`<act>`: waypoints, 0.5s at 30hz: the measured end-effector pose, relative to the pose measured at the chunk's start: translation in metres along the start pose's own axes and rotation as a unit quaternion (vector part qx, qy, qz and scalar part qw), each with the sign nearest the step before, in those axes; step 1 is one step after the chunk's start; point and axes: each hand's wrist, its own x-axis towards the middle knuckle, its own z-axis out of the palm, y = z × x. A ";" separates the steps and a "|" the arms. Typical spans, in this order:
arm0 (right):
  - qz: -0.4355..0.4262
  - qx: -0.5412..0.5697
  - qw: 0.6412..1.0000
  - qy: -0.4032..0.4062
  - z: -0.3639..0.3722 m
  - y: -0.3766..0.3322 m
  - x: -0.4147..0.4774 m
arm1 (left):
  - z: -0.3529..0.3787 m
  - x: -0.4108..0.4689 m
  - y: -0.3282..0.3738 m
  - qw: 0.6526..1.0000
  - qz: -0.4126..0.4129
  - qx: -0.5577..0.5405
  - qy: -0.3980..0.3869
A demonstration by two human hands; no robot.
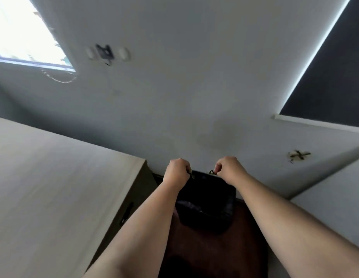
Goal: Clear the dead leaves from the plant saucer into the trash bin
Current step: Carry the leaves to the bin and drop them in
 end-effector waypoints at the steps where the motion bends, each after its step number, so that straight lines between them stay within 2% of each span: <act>1: 0.018 0.004 1.000 -0.011 0.009 0.014 0.008 | 0.017 0.012 -0.002 1.000 0.000 0.006 -0.018; 6: 0.089 0.024 0.995 -0.030 0.059 0.069 0.055 | 0.084 0.074 -0.028 0.996 -0.007 0.026 -0.090; 11: 0.107 0.052 0.992 -0.034 0.102 0.106 0.100 | 0.129 0.126 -0.056 0.983 0.021 0.089 -0.160; 15: 0.129 0.041 0.989 -0.057 0.119 0.127 0.112 | 0.144 0.140 -0.073 0.976 0.016 0.117 -0.182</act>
